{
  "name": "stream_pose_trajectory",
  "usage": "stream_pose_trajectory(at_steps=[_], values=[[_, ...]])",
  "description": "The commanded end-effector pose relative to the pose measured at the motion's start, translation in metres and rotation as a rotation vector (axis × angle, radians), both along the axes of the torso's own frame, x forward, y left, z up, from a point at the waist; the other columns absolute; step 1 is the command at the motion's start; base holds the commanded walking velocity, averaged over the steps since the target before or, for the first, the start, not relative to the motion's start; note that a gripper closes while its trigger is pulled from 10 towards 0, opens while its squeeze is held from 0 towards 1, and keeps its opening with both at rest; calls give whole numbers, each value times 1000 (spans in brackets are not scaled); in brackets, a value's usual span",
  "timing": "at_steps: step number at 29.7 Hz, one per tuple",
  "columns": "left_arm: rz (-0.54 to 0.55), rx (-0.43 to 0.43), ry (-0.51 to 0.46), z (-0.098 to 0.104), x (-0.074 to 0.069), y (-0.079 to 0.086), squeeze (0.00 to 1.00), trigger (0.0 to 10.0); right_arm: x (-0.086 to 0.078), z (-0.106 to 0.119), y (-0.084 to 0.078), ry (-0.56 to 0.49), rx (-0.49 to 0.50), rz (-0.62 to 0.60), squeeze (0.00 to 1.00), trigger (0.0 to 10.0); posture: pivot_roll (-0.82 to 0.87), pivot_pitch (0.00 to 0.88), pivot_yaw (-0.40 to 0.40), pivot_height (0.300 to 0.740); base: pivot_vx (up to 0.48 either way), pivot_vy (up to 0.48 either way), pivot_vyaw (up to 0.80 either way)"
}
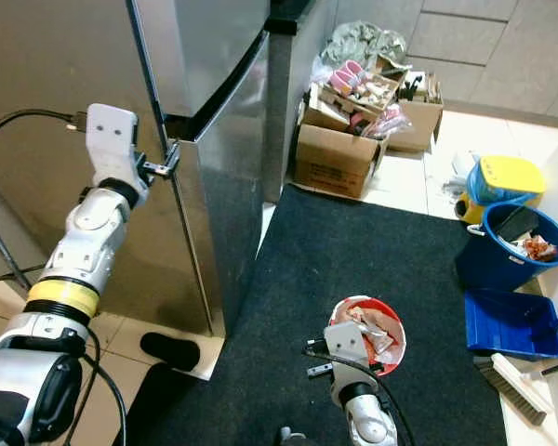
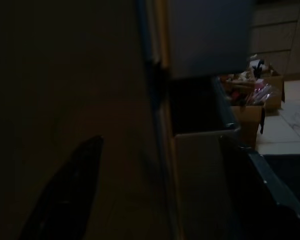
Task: Restocking fridge
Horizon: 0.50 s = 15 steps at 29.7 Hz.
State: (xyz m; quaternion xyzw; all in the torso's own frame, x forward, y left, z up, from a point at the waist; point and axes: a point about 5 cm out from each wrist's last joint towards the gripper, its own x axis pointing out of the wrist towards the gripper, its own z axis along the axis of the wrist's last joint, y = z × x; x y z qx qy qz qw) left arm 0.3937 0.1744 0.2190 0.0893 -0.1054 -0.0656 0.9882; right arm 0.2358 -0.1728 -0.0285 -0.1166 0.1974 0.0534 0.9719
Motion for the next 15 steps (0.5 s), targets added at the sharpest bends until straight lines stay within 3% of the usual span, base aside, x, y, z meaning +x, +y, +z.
stream_pose_trajectory(at_steps=[1,10,15], values=[[7,36,-3,2,1,9,0,0,2,4,-1,-31,-1,-6,0,10000,-95,102,10,727,0,0,0],[34,56,1,2,8,16,0,0,1,3,-1,-24,-4,-3,0,10000,-90,104,6,727,0,0,0],[13,54,-5,8,14,6,0,0,2,3,-1,-27,-2,-5,0,10000,-93,105,5,727,0,0,0]])
